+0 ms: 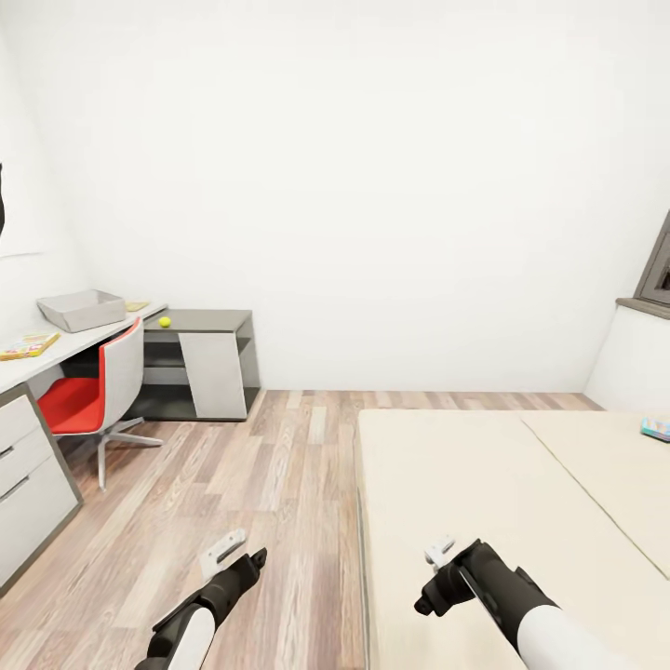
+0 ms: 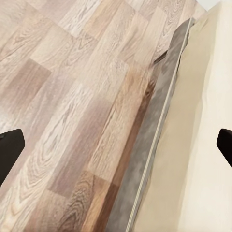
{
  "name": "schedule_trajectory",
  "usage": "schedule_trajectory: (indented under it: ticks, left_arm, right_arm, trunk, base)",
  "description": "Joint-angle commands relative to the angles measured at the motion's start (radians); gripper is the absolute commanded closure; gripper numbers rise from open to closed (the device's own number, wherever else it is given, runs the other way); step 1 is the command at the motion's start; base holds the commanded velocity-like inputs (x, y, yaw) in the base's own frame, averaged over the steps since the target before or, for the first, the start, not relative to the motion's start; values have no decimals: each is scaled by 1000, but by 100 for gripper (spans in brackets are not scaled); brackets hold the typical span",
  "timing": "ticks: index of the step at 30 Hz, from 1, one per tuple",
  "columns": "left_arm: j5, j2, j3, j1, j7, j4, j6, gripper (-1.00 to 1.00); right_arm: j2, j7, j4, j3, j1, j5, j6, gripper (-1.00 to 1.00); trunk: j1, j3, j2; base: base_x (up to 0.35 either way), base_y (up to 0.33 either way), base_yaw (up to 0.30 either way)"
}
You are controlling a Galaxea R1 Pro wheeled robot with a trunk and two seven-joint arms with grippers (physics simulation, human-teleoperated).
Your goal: Put all the toys in the child's room - the three board games (two on the bed and one on the table), the two jigsaw puzzles on the table, and the tennis ball on the table - inside the toy box on the table in the child's room.
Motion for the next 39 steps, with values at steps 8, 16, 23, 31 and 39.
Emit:
schedule_trajectory:
  ticks: [8, 16, 23, 31, 39]
  left_arm:
    - [9, 0, -2, 0, 9, -2, 2, -100]
    - [8, 0, -2, 0, 9, -2, 2, -100]
    - [8, 0, -2, 0, 10, -2, 2, -100]
    - [8, 0, -2, 0, 10, -2, 2, -100]
    - [8, 0, -2, 0, 10, -2, 2, -100]
  right_arm:
    - [2, 7, -3, -15, 0, 10, 3, -100]
    - [4, 6, -3, -34, 0, 10, 3, -100]
    - [5, 5, -3, -42, 0, 10, 4, -100]
    - [5, 5, -3, -45, 0, 10, 4, -100]
    - [5, 5, -3, -46, -1, 10, 4, -100]
  trunk:
    - [0, -1, -1]
    - [0, -1, -1]
    - [0, -1, -1]
    - [0, -1, -1]
    - [0, -1, -1]
  base:
    - [0, -121, 0]
    - [0, -243, 0]
    - [0, -288, 0]
    - [0, -301, 0]
    - [0, -305, 0]
